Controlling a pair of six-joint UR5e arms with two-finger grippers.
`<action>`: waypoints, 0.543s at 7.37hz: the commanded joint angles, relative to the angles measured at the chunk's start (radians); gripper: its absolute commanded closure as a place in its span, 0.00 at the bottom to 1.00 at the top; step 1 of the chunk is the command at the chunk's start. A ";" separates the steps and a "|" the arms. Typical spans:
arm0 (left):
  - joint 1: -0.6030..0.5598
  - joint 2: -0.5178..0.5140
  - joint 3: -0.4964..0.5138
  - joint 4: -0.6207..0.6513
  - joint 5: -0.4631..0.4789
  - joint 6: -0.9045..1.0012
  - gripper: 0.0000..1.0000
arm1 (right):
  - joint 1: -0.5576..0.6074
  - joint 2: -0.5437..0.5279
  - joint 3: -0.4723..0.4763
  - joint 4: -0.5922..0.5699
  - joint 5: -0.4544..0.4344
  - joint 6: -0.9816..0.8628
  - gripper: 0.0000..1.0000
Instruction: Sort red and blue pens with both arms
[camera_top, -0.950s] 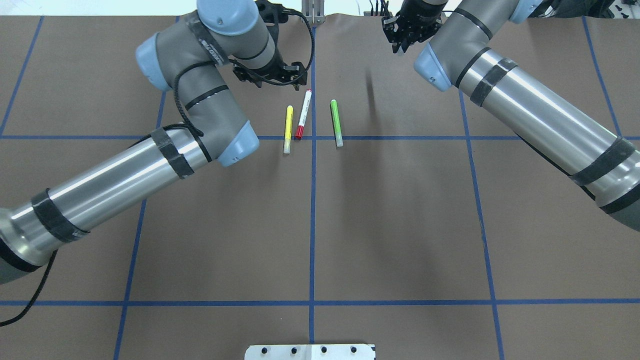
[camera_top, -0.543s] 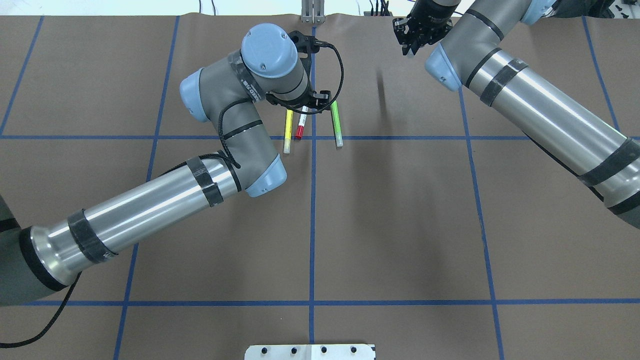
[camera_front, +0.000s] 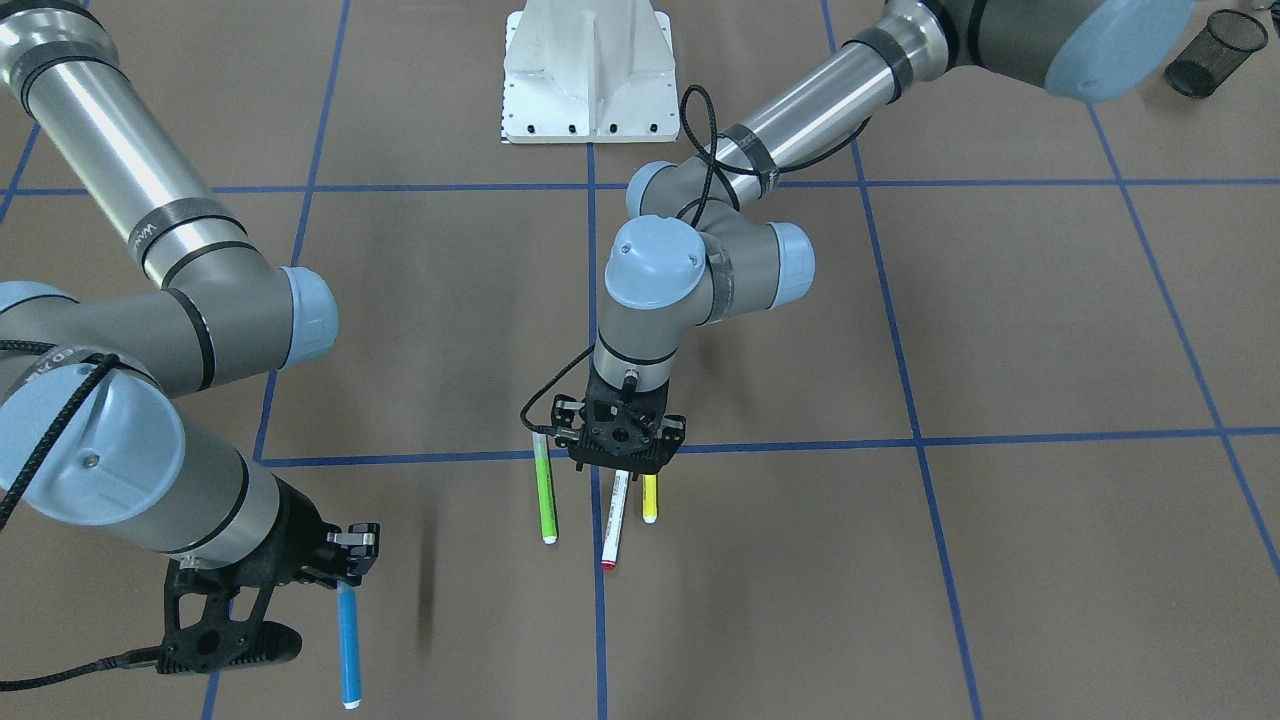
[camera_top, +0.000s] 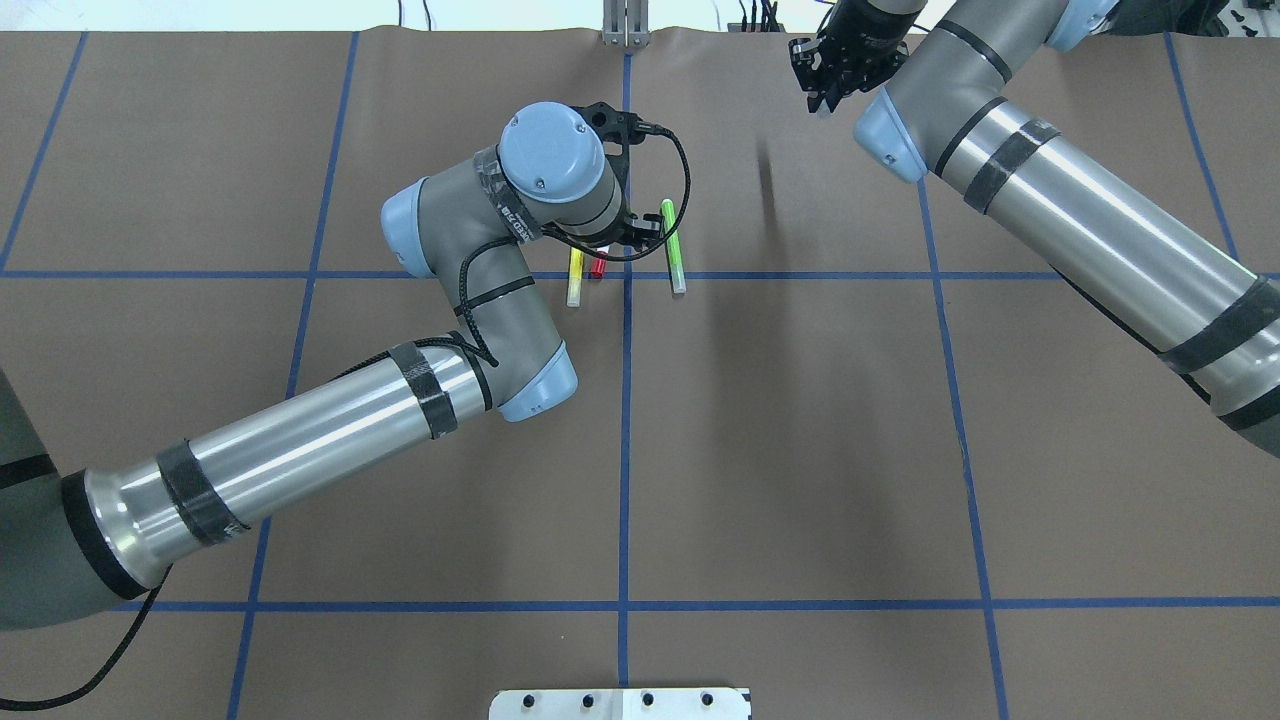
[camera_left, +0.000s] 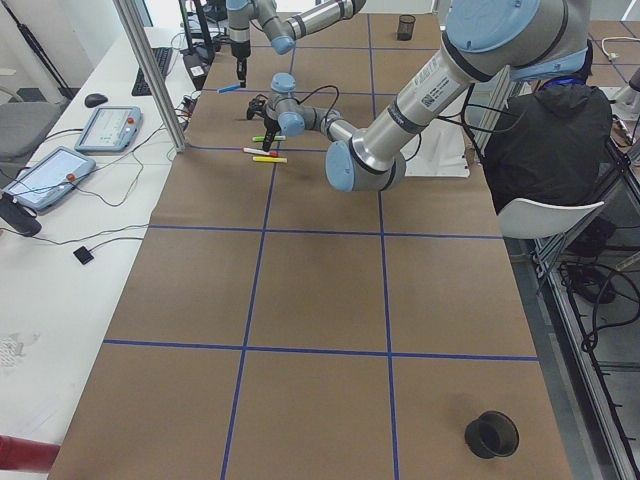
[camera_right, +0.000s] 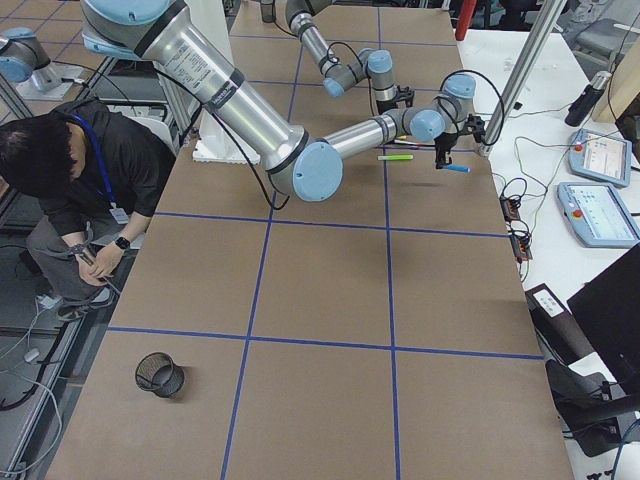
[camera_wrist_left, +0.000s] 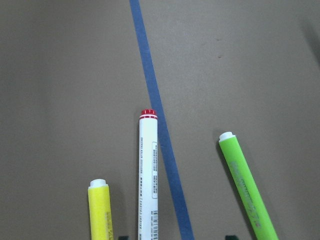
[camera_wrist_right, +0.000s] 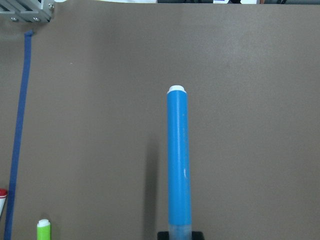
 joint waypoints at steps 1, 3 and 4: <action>0.009 0.006 0.001 -0.001 -0.003 0.000 0.40 | 0.000 0.001 0.000 0.002 0.000 0.000 1.00; 0.014 0.006 0.011 -0.001 -0.004 0.000 0.47 | 0.000 0.001 0.000 0.002 0.000 0.000 1.00; 0.014 0.007 0.011 -0.001 -0.004 0.000 0.47 | 0.000 0.001 0.000 0.003 0.000 0.000 1.00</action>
